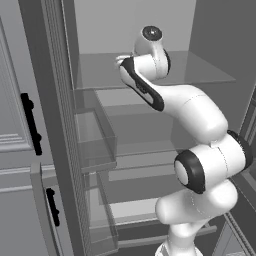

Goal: Place one avocado and one chicken drumstick in each tupperware on the nearby counter, to pack two identical lunches.

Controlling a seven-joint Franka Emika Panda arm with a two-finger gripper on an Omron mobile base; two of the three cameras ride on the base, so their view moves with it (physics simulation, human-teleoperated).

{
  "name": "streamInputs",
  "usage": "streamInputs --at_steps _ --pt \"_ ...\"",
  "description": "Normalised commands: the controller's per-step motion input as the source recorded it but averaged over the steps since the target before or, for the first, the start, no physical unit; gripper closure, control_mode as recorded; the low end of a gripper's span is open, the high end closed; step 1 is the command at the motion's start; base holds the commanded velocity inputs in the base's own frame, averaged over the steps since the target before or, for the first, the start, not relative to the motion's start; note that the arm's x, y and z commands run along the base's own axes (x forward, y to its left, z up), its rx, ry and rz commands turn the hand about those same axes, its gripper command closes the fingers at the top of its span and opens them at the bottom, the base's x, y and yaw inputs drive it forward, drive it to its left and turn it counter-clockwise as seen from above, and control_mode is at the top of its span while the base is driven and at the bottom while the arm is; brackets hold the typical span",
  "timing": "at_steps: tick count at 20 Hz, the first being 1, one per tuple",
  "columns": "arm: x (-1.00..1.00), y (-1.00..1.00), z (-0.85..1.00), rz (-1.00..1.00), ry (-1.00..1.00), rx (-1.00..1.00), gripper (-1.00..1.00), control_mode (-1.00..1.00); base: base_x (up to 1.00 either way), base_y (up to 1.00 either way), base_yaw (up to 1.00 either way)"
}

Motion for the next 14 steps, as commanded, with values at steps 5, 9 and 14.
streamInputs --at_steps 5,9,14 --pt "-0.47 0.00 0.18 0.00 -0.46 -0.07 1.00 -1.00 0.00 0.00 0.00" --pt "-1.00 -0.05 0.14 0.02 -0.80 -0.15 1.00 -1.00 0.00 0.00 0.00" --pt "-1.00 -0.13 0.40 0.00 -0.56 -0.03 1.00 -1.00 0.00 0.00 0.00"
